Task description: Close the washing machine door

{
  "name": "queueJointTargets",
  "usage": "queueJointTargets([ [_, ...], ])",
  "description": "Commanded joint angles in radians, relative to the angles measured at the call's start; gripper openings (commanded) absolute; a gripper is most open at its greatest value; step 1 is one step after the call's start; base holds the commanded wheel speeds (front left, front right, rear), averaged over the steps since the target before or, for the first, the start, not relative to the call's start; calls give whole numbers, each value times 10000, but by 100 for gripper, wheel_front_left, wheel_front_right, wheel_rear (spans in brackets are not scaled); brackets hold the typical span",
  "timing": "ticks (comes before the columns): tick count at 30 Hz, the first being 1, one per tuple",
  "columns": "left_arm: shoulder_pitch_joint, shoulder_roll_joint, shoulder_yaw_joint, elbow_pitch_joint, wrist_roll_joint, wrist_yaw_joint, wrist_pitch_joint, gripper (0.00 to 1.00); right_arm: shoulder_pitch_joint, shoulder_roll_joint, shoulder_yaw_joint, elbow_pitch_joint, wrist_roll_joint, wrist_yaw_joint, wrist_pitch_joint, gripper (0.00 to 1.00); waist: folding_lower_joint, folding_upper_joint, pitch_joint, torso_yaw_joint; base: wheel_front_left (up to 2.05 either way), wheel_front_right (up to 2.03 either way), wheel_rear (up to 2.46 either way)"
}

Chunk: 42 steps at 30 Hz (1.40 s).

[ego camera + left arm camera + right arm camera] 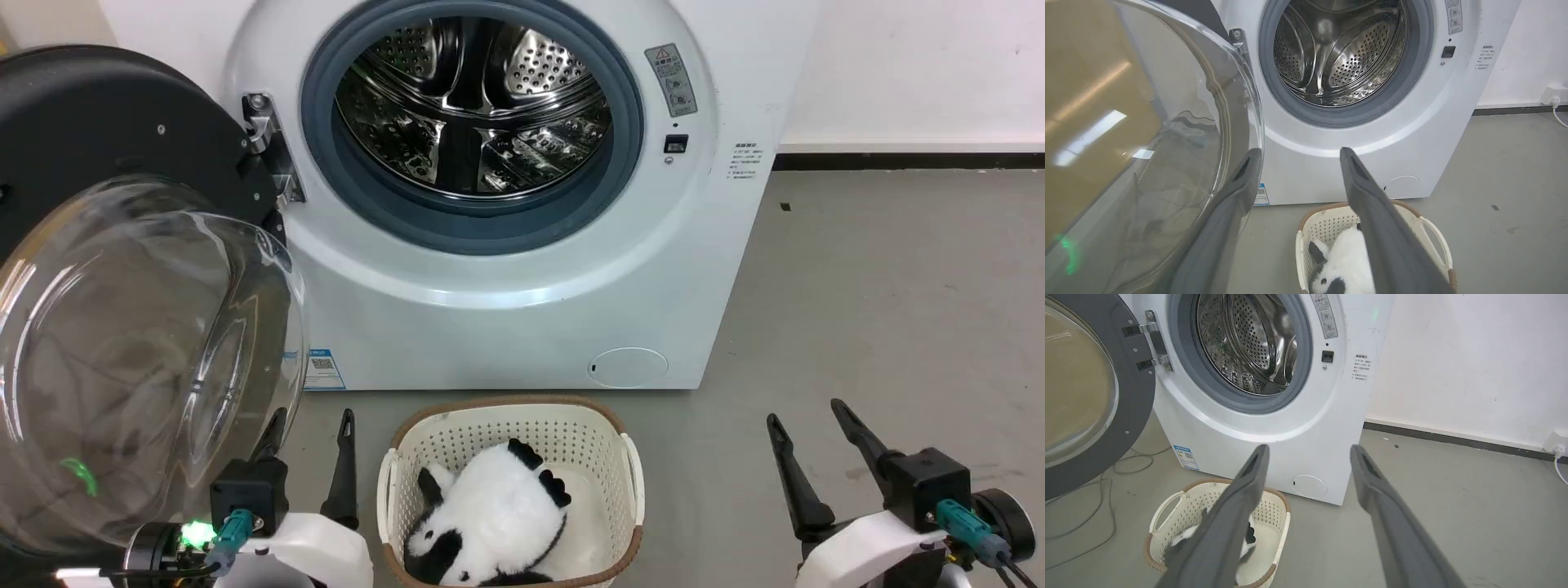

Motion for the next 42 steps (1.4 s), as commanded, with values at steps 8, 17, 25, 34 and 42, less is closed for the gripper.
queueJointTargets([
  [8, 10, 0, -75, 63, -48, 1, -223, 100, 39, 1, -64, 19, 179, 1, -223, 100, -1, -1, 6, 7, 0, 0, 0],
  [17, 27, 3, -121, 57, -86, -4, -412, 100, 81, 2, -47, -57, 346, 1, -410, 100, -1, -1, 6, 77, 0, 0, 0],
  [25, 50, 10, -144, 88, -106, 7, -579, 100, 146, 3, 30, -92, 471, 2, -577, 100, -1, -1, -8, 263, 0, 0, 0],
  [34, 72, 13, -156, 83, -136, 23, -767, 100, 206, 4, 74, -101, 604, 2, -764, 100, -1, -1, -18, 628, 0, 0, 0],
  [42, 106, 16, -173, 94, -161, 32, -934, 100, 248, 5, 102, -80, 718, 3, -931, 100, -1, -1, -23, 1022, 0, 0, 0],
])
